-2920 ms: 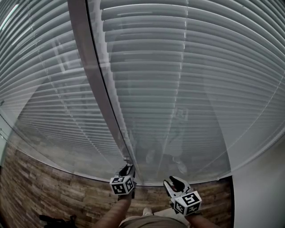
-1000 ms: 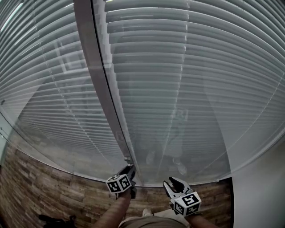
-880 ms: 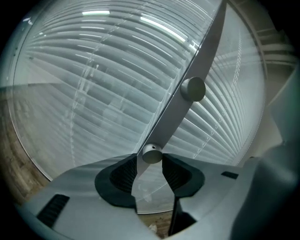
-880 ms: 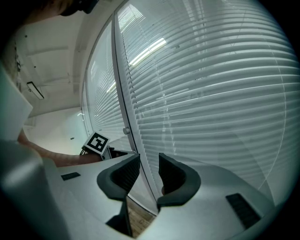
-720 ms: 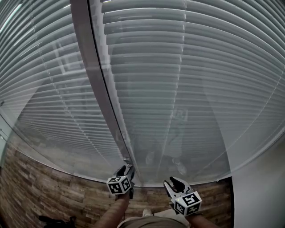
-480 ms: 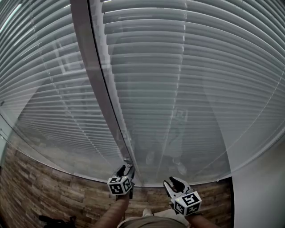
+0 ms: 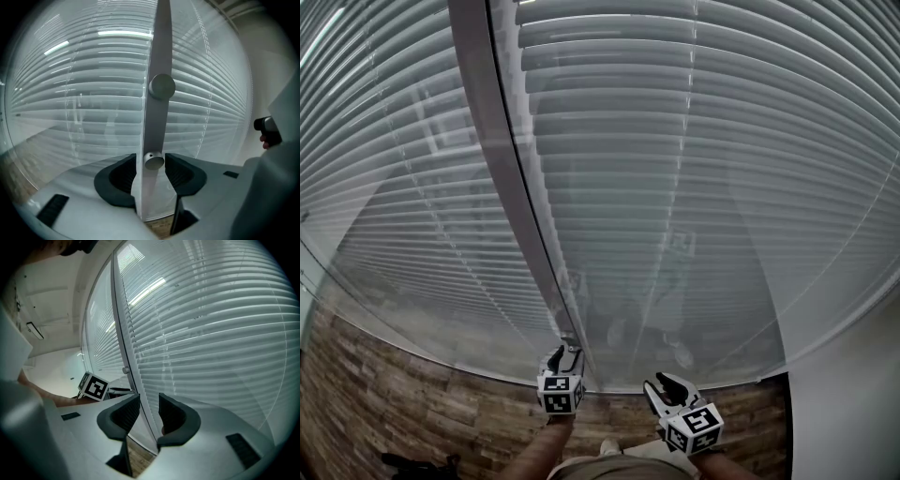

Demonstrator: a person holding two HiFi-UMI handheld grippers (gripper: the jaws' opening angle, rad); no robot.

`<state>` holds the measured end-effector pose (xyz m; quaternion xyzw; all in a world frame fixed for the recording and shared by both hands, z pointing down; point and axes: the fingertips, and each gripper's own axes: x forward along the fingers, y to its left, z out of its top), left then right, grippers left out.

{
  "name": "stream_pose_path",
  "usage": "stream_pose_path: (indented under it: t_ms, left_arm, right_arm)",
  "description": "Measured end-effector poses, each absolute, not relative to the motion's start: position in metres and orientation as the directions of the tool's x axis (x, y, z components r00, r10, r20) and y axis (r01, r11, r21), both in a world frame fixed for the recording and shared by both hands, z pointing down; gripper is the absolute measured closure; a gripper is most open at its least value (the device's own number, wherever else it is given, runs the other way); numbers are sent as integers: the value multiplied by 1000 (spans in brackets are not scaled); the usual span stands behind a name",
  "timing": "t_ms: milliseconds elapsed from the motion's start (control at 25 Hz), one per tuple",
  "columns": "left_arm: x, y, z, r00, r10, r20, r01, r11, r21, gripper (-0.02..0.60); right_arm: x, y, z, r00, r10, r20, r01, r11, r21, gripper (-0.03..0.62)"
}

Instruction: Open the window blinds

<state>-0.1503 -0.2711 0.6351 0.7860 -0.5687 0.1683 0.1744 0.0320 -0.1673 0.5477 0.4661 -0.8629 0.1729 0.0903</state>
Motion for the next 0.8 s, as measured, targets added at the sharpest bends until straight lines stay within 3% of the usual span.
stream_pose_path:
  t_ms: [200,400,800]
  left_arm:
    - [-147,-271,635,284,-837,468,-952,-304,33,380]
    - [-144,-271,631,263,-848,460,-955,-296,-1,426]
    - [-145,-270,635,293,-841,455,-955,-285,87,443]
  right_arm:
    - [33,-168,548,-549,-774,314,-836,506,-214,473]
    - [34,-167,551,-548,-775,315,-836,505,-212,473]
    - [34,-163,554,-550,-773,314,-835,503,-224,473]
